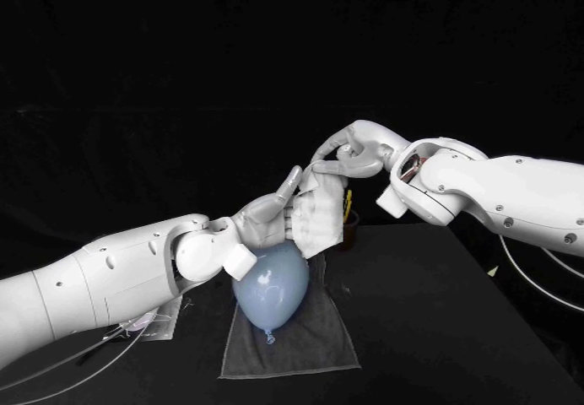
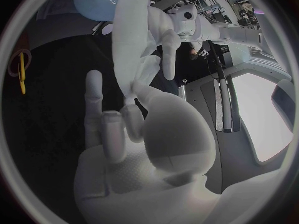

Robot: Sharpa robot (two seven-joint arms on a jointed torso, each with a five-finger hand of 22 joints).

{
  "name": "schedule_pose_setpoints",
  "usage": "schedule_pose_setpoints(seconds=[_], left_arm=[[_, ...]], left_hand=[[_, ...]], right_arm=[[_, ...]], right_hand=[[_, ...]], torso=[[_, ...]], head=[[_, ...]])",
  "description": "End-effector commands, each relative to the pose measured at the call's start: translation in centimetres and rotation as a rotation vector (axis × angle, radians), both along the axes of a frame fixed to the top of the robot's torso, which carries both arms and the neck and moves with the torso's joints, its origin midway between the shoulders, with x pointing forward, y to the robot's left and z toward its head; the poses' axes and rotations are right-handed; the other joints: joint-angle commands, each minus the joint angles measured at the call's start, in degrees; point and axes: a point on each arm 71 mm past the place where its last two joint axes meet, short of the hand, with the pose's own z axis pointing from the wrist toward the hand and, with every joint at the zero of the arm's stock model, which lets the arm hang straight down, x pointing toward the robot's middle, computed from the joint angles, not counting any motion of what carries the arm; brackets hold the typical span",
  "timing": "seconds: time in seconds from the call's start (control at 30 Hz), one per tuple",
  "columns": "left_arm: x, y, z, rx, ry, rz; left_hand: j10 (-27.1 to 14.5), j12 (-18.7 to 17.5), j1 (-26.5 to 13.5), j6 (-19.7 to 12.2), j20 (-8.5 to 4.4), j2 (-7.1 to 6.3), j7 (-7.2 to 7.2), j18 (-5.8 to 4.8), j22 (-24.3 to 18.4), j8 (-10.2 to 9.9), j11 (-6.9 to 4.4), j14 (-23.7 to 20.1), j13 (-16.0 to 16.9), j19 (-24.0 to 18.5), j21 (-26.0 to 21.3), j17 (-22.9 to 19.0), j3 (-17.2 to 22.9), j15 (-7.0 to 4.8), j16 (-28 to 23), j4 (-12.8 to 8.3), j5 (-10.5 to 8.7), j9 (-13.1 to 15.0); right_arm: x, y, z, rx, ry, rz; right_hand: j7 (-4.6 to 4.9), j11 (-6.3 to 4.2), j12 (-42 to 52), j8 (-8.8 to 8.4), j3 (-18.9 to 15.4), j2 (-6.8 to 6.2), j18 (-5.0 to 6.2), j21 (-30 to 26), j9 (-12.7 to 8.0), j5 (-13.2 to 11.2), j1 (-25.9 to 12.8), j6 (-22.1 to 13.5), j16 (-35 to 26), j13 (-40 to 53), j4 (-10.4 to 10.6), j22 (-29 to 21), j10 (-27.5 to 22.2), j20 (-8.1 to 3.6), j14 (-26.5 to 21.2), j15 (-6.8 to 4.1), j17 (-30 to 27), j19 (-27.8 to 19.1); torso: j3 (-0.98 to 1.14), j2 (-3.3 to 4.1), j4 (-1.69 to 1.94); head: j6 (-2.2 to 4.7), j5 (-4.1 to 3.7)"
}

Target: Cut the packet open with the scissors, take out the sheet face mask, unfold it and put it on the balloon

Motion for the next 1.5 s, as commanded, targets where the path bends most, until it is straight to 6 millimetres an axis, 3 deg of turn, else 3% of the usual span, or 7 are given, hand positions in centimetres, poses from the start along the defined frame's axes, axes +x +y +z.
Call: schedule_pose_setpoints(seconds=[0.03, 0.3, 0.7, 0.87, 1.03, 1.3, 1.5], left_arm=[[-0.3, -0.2, 0.3, -0.041, 0.009, -0.040], [-0.5, -0.3, 0.4, -0.052, 0.010, -0.062], [-0.7, 0.0, 0.4, -0.046, 0.007, -0.079], [-0.8, 0.0, 0.3, -0.034, 0.001, -0.088], [-0.8, 0.0, 0.3, -0.027, -0.003, -0.090], [-0.8, 0.1, 0.3, -0.018, -0.011, -0.089], [-0.8, 0.2, 0.2, -0.006, -0.017, -0.090]], left_hand=[[0.40, 0.30, 0.06, 0.10, 0.00, 0.51, 7.00, 0.54, 0.02, 0.25, 0.00, 0.59, 0.06, 0.41, 0.23, 0.11, -0.37, -0.13, 0.32, 0.04, -0.15, 0.01], [0.02, 0.07, -0.80, -0.42, 0.01, 0.30, 6.92, 0.66, -0.05, 0.20, -0.07, 1.24, -0.05, 0.56, 0.02, 0.22, -1.31, -0.27, 0.49, 0.08, -0.16, 0.00], [-0.77, -0.06, -1.42, -2.32, 0.02, -1.09, 6.39, 0.68, -0.11, -0.32, -0.23, 1.63, -0.12, 0.50, -0.43, 0.27, -1.86, -0.38, 0.43, 0.03, -0.16, -0.26], [-0.77, -0.03, -1.42, -2.54, 0.02, -2.03, 6.13, 0.69, -0.16, -0.27, -0.40, 1.88, -0.10, -0.01, -0.73, 0.30, -1.33, -0.49, 0.43, 0.06, -0.16, -0.21], [-0.64, -0.01, -1.43, -2.65, 0.03, -2.10, 5.93, 0.66, -0.19, -0.26, -0.58, 1.93, -0.09, -0.40, -0.89, 0.30, -1.05, -0.54, 0.40, 0.07, -0.16, -0.20], [-0.43, 0.03, -1.31, -2.54, 0.03, -1.80, 5.85, 0.64, -0.22, -0.15, -0.71, 1.96, -0.07, -0.72, -1.04, 0.30, -0.76, -0.61, 0.36, 0.03, -0.16, -0.12], [-0.20, 0.06, -0.88, -2.62, 0.03, -1.51, 5.71, 0.63, -0.21, -0.09, -0.76, 2.08, -0.04, -0.75, -1.18, 0.31, -0.53, -0.67, 0.34, -0.04, -0.16, -0.08]], right_arm=[[0.4, -0.2, -0.6, 0.002, 0.053, -0.034], [0.9, -0.6, -1.3, 0.006, 0.093, -0.087], [1.1, -0.9, -2.0, 0.014, 0.123, -0.111], [1.1, -0.9, -2.0, 0.053, 0.131, -0.104], [0.6, -0.4, -2.1, 0.079, 0.154, -0.034], [-0.3, 0.2, -2.3, 0.130, 0.197, 0.032], [0.0, -0.7, -2.3, 0.181, 0.201, -0.009]], right_hand=[[2.14, 1.95, -1.66, -3.18, -1.76, -2.04, 0.09, -0.97, -1.77, 0.01, -0.87, -4.17, -0.28, -0.03, 0.78, -0.40, -2.31, 1.29, -0.85, 1.70, 3.11, -0.44], [3.61, 3.57, -3.62, -5.53, -6.17, -3.27, 0.39, -3.05, -2.89, 0.65, -1.86, -6.06, -0.68, -3.21, 3.45, -1.33, -6.16, 3.14, -3.66, 3.30, -0.61, -1.16], [2.76, 2.90, -2.27, -3.93, -7.96, -1.94, 1.16, -3.66, -2.62, 0.92, -0.58, -2.56, -0.24, -2.90, 4.99, -1.49, -5.38, 3.58, -2.84, 2.85, 0.49, -0.36], [0.99, 1.31, 0.00, -1.97, -6.94, 0.46, 1.33, -3.43, -2.45, 0.41, 2.34, 1.08, 0.24, -0.81, 4.78, -1.18, -2.50, 2.65, -0.80, 1.59, 3.17, 0.96], [-2.14, -1.52, 4.07, 3.02, -1.75, 4.80, 1.37, -2.43, -0.65, -0.03, 7.49, 7.06, 0.70, 4.55, 0.92, -0.26, 3.28, 0.45, 2.40, -0.94, 8.00, 2.73], [-2.90, -2.32, 6.76, 7.59, 3.30, 4.28, 1.16, -1.55, 2.23, -0.02, 4.82, 7.40, 0.86, 8.51, -0.73, 0.92, 6.80, -0.73, 4.13, -1.84, 10.90, 3.66], [-2.45, -2.05, 5.03, 8.06, 4.76, 3.45, 1.08, -1.78, 3.45, -0.10, 3.19, 4.07, 0.77, 6.15, -1.11, 1.17, 4.88, -0.75, 3.60, -1.73, 9.89, 3.41]], torso=[[0.04, -0.02, 0.05], [0.01, -0.05, 0.02], [0.07, -0.08, 0.01], [0.04, -0.06, 0.00], [0.04, -0.06, 0.04], [0.02, -0.09, 0.06], [-0.03, -0.10, 0.04]], head=[[-0.16, -0.03], [0.22, -0.24], [0.90, -0.89], [1.40, -1.25], [1.59, -1.38], [1.64, -1.58], [1.58, -1.61]])
